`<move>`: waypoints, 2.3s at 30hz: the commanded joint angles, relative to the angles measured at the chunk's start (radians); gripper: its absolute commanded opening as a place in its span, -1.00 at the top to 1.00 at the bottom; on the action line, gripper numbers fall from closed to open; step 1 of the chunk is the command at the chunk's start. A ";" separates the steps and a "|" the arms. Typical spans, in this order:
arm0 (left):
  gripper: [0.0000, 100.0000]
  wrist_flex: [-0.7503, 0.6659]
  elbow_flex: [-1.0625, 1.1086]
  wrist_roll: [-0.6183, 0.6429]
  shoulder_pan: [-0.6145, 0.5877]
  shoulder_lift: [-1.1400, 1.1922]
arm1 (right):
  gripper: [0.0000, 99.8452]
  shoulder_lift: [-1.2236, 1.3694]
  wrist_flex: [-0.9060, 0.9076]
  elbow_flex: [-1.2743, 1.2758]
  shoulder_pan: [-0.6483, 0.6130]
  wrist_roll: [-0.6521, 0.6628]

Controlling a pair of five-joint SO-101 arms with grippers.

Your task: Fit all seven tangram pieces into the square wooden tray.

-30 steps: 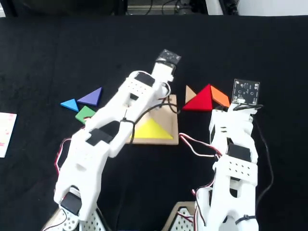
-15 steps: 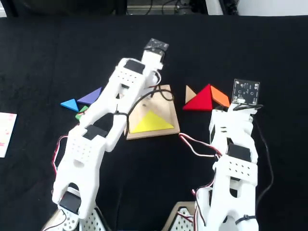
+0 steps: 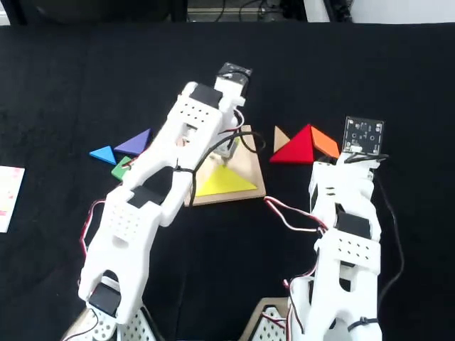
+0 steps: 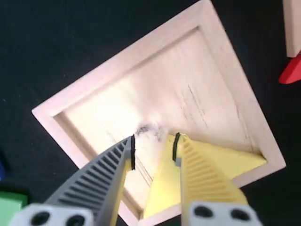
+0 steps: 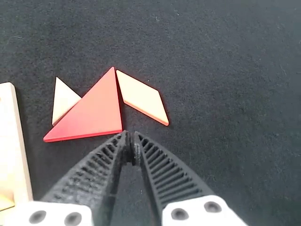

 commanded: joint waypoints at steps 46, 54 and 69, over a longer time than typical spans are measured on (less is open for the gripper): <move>0.92 -0.107 -0.019 -0.037 -0.051 0.109 | 0.98 -0.019 -0.023 -0.019 0.011 0.000; 0.94 -0.083 -0.031 -0.037 -0.062 0.091 | 0.98 -0.019 -0.023 -0.019 0.011 0.000; 0.94 0.290 -0.325 -0.114 -0.288 -0.270 | 0.98 -0.019 -0.023 -0.018 0.011 0.000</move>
